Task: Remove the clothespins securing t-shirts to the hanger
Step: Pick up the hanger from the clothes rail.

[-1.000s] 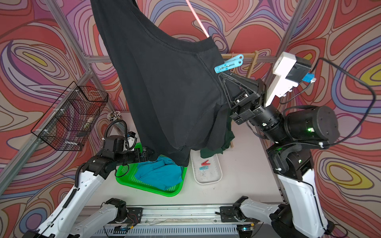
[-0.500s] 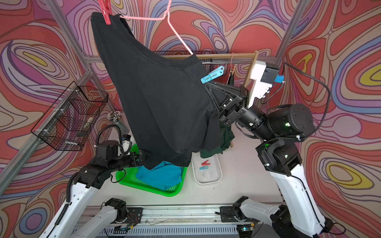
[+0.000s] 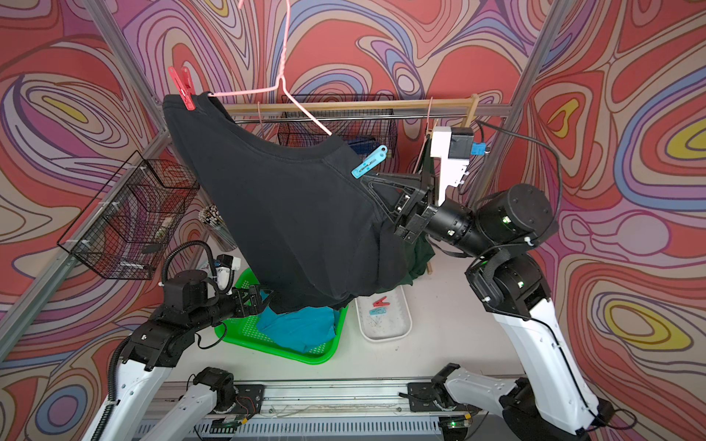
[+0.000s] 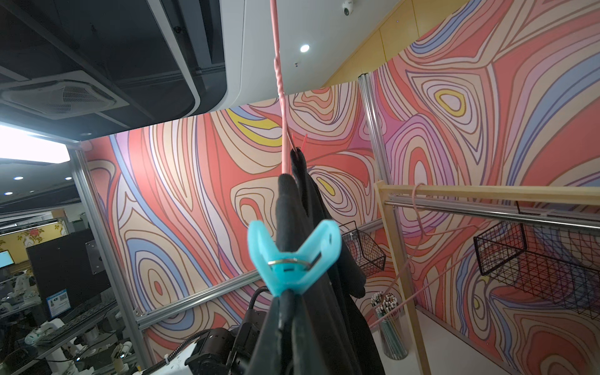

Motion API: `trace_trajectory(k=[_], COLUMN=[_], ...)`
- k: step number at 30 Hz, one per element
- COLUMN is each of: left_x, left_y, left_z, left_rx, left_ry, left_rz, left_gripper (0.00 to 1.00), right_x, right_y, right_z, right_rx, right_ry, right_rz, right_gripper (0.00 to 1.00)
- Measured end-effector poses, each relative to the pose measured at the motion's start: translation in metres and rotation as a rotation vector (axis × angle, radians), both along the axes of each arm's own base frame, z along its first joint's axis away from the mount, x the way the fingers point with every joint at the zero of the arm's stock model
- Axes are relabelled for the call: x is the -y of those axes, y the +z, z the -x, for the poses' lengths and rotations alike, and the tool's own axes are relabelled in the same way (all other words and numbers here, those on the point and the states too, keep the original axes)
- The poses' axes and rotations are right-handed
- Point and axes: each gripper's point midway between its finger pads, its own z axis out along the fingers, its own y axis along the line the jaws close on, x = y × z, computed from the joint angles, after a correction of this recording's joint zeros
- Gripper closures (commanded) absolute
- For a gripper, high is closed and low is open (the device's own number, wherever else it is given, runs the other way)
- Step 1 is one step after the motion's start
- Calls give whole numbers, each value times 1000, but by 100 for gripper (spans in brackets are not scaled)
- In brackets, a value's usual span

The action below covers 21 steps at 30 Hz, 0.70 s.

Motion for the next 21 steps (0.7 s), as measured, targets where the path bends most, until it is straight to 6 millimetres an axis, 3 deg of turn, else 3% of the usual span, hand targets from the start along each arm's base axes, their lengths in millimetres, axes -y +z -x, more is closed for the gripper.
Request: trace_trajectory(k=[6, 21], left_x=[-3, -7], left_y=[3, 10], left_z=[3, 22], left_rx=[14, 41], left_ry=[12, 34], left_rz=[1, 39], left_gripper=[0, 0], right_x=[-7, -26], right_y=[-17, -90], right_z=[0, -18], right_rx=[-38, -191], right_ry=[43, 89], right_rz=[34, 139], right_gripper=[100, 100])
